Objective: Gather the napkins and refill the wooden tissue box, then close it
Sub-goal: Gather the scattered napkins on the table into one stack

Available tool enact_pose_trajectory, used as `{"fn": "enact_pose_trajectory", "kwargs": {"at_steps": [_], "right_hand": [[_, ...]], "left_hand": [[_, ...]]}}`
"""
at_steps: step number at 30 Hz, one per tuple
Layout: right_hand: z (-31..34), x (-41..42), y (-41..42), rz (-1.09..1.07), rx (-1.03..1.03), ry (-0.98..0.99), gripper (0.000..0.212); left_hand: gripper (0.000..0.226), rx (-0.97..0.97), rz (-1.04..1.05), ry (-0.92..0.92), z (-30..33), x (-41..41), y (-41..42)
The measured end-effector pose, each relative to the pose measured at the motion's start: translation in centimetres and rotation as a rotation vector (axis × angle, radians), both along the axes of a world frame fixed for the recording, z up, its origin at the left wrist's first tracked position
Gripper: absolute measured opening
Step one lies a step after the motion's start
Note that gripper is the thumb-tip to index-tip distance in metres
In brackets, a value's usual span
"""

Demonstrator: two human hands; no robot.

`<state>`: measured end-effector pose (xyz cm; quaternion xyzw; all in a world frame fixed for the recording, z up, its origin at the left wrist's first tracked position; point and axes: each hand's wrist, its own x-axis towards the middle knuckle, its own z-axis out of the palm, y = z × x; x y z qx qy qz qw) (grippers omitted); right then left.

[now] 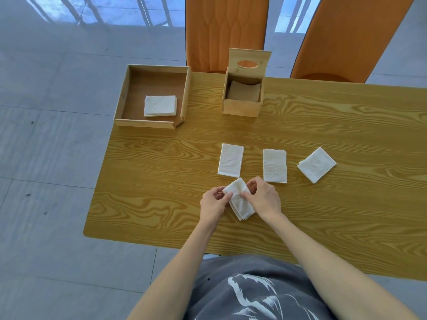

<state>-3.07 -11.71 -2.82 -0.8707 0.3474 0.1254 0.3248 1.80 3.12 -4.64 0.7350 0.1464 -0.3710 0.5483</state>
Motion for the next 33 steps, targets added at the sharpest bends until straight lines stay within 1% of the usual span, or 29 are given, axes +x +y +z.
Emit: {"fn": "enact_pose_trajectory", "kwargs": {"at_steps": [1,3,7,11,15,17,20,24,27,29,31,33], "right_hand": [[0.0,0.0,0.0,0.005,-0.002,0.007,0.032],[0.0,0.0,0.0,0.013,-0.023,0.023,0.035],[0.3,1.5,-0.3,-0.081,-0.069,-0.026,0.049],[0.7,5.3,0.6,-0.095,-0.092,0.043,0.049],[1.0,7.7,2.1,-0.161,-0.109,0.106,0.051],[0.9,8.3,2.7,-0.182,-0.11,0.122,0.05],[0.5,8.8,3.0,-0.213,-0.071,0.109,0.042],[0.1,8.7,2.6,-0.214,-0.046,0.027,0.029],[-0.1,8.3,1.9,-0.258,0.026,-0.093,0.026],[-0.1,8.0,1.2,-0.308,0.114,-0.189,0.022],[0.4,7.3,0.5,-0.377,0.272,-0.266,0.019],[1.1,6.4,-0.1,-0.371,0.452,-0.297,0.021]], "left_hand": [[0.019,-0.004,-0.001,-0.007,0.0,-0.1,0.0],[0.02,-0.004,-0.007,-0.02,0.1,-0.1,0.0],[0.022,0.018,0.003,-0.016,-0.2,0.2,0.2],[0.022,0.023,0.042,0.008,-0.3,0.6,1.0],[0.021,0.025,0.107,0.007,-0.2,1.4,2.3],[0.022,0.024,0.137,0.007,-0.1,1.8,2.9],[0.021,0.02,0.17,0.008,-0.2,2.1,3.6],[0.021,0.016,0.185,0.013,-0.3,2.3,3.9],[0.02,0.009,0.197,0.028,-0.4,2.3,4.1],[0.02,-0.001,0.225,0.044,-0.4,2.3,4.1],[0.02,-0.036,0.261,0.061,-0.3,2.4,4.2],[0.024,-0.057,0.282,0.068,0.1,2.6,4.2]]}}
